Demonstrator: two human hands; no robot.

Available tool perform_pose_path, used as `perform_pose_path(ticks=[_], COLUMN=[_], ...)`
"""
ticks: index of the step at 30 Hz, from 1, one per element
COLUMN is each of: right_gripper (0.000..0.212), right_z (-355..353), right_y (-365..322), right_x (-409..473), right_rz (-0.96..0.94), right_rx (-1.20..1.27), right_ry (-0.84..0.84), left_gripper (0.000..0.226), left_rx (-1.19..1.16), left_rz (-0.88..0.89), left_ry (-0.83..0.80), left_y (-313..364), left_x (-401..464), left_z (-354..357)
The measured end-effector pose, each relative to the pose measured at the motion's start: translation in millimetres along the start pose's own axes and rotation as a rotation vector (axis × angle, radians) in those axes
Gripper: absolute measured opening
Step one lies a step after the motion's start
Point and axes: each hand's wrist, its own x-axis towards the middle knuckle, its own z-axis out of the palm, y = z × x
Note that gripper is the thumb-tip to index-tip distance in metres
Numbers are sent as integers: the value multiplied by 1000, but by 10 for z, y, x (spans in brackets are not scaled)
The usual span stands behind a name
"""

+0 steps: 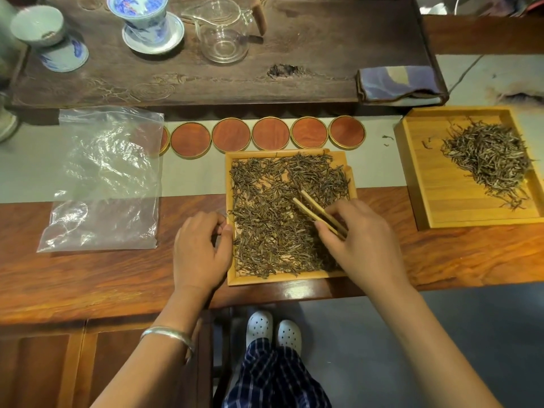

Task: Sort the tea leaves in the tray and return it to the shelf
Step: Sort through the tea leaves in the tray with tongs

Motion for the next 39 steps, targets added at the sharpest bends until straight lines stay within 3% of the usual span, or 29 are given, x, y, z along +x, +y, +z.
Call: perform_pose_path(ticks=[4,8,14,20,25,39], right_gripper=[19,16,20,18,22,23], right_z=[67,39,179,152,255,452], right_y=[-43,-51,-251,-235,-362,-622], right_x=[-105,-149,-274,-193,-107,-122], right_rz=[5,52,31,33,21,-8], right_rx=[-28,84,78,95,51,43], right_ry=[-107,-24,-139,-45,-112,-71], left_gripper=[17,16,19,18,18,13], left_rx=[3,-3,0,-5,-9,-16], left_rz=[2,2,-5,-9,-12,-7], left_ry=[3,4,1,8,6,-8], left_y=[-4,-1,-3,-10,-10,-40], left_x=[-9,-12,-12,-11,-7,-7], left_z=[-9,-19,-13,0,4,-1])
